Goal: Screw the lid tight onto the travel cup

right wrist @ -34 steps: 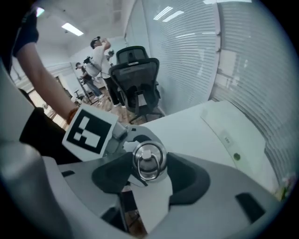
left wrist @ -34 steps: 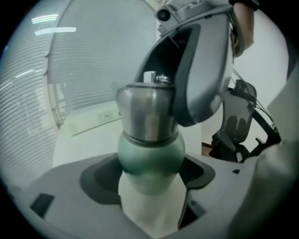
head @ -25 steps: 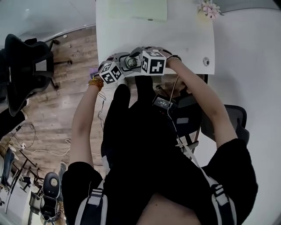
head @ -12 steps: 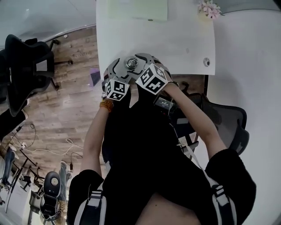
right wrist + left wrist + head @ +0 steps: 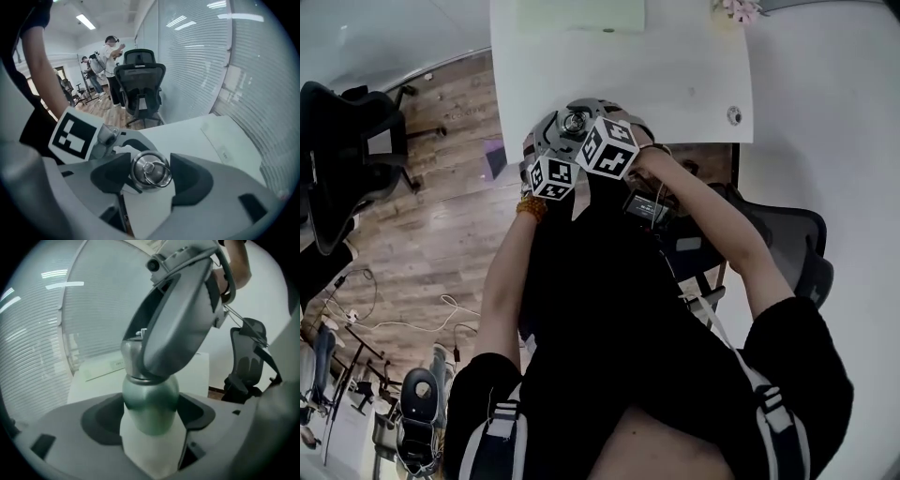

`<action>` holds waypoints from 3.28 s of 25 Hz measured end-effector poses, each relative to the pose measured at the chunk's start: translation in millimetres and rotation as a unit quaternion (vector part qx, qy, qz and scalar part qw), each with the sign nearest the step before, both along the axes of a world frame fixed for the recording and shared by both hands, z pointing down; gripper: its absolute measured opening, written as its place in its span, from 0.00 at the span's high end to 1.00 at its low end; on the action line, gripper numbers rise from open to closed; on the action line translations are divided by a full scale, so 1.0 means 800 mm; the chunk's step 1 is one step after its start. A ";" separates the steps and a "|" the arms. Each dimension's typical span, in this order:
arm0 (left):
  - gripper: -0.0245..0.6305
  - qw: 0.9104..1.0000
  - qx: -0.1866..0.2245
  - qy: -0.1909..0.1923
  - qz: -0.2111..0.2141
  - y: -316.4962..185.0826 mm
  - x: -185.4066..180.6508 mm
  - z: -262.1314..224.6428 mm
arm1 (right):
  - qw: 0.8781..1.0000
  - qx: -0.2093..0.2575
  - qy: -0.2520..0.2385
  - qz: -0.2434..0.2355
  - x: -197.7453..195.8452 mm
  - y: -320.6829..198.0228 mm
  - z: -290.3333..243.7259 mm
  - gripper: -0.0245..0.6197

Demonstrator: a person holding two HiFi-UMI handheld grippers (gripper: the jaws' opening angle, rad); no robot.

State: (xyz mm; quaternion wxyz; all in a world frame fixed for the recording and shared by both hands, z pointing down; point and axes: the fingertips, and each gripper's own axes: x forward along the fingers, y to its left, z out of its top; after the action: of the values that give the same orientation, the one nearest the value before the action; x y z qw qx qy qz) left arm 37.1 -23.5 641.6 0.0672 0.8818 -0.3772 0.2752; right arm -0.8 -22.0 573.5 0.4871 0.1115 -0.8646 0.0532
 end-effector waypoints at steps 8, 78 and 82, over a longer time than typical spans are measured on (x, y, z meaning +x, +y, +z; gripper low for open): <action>0.41 0.961 -0.016 0.025 0.274 0.003 -0.005 0.004 | 0.985 -0.023 0.002 -0.170 -0.016 0.009 0.001 0.55; 0.46 0.978 -0.060 0.024 0.197 0.003 -0.042 0.028 | 0.993 -0.050 -0.056 -0.091 -0.025 -0.009 0.003 0.58; 0.46 0.960 -0.077 0.017 0.269 0.006 -0.043 0.023 | 0.987 -0.056 -0.072 -0.129 -0.032 -0.007 -0.002 0.58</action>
State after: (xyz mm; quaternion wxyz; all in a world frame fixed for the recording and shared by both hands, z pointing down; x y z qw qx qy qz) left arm 3.1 -19.1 660.4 0.0646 0.9475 -0.1023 0.2960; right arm -26.1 -27.6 572.0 0.4315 -0.0321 -0.9004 0.0459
